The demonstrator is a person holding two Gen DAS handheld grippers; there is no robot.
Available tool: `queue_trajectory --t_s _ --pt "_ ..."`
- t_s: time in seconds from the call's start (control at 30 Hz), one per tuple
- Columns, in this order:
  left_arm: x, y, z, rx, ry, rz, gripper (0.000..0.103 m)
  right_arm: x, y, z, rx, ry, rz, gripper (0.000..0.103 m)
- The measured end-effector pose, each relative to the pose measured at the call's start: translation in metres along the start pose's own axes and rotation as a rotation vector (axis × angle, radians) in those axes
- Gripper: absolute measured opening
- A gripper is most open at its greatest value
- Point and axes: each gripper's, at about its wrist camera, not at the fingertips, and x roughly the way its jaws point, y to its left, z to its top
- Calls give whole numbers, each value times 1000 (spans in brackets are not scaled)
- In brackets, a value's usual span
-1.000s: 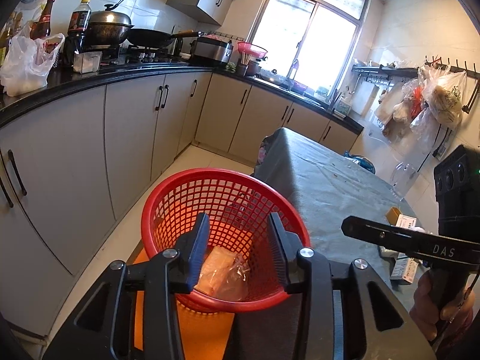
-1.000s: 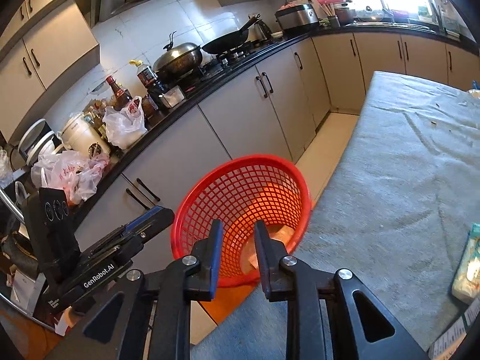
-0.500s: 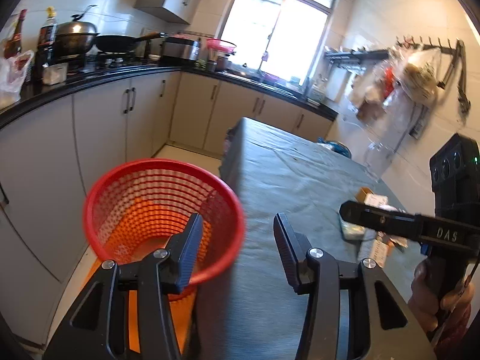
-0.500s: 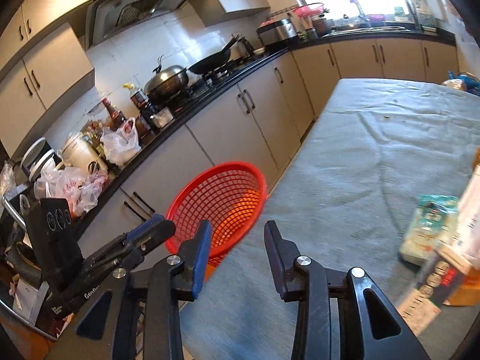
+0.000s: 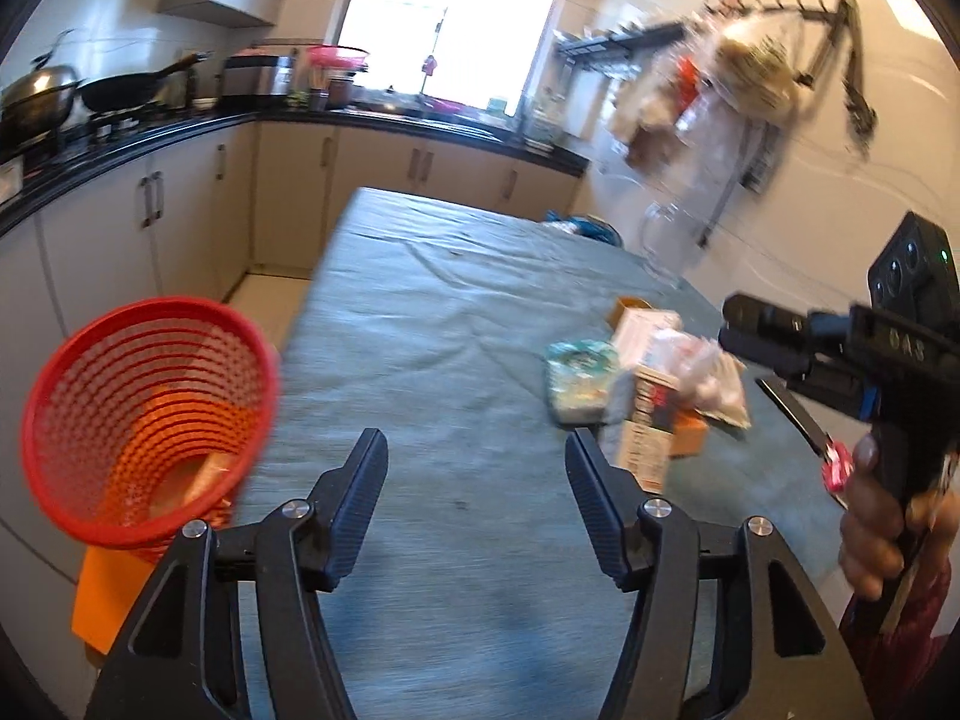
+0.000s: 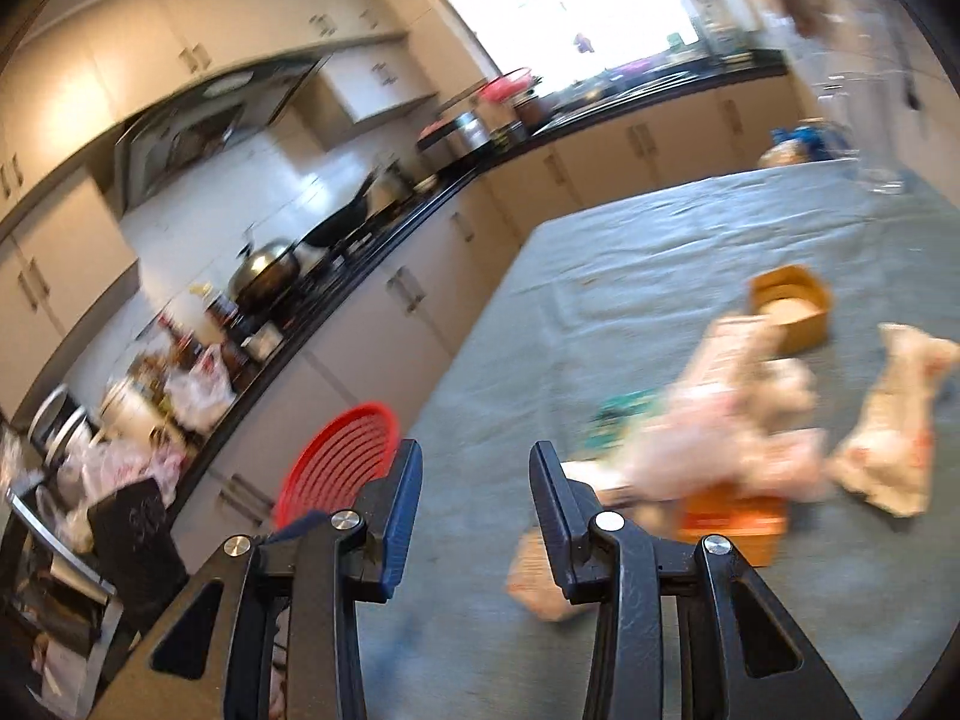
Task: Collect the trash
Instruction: 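Grasp the white-and-green medicine box with the left tool while the right tool grasps the white printed bag, then lift the medicine box with the left tool while the right tool lifts the white bag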
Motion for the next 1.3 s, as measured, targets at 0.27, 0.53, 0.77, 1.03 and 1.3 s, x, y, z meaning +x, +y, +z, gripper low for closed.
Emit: queue_trajectory --t_s 0.27,0.53,0.77,1.03,1.3 --pt "34 -65 -1 130 83 -64 82 -36 -63 6 124 -62 -109 47" --pt "80 -95 -3 187 146 -27 82 -63 -119 4 225 -99 -214 50" --pt "107 -99 -3 177 197 -31 63 -68 -155 5 290 -99 -305 56" --pt "110 -95 -2 163 185 -63 37 -41 -169 16 273 -43 -405 59" --pt "94 -88 -1 116 83 -60 37 -3 -173 22 223 25 -535 60"
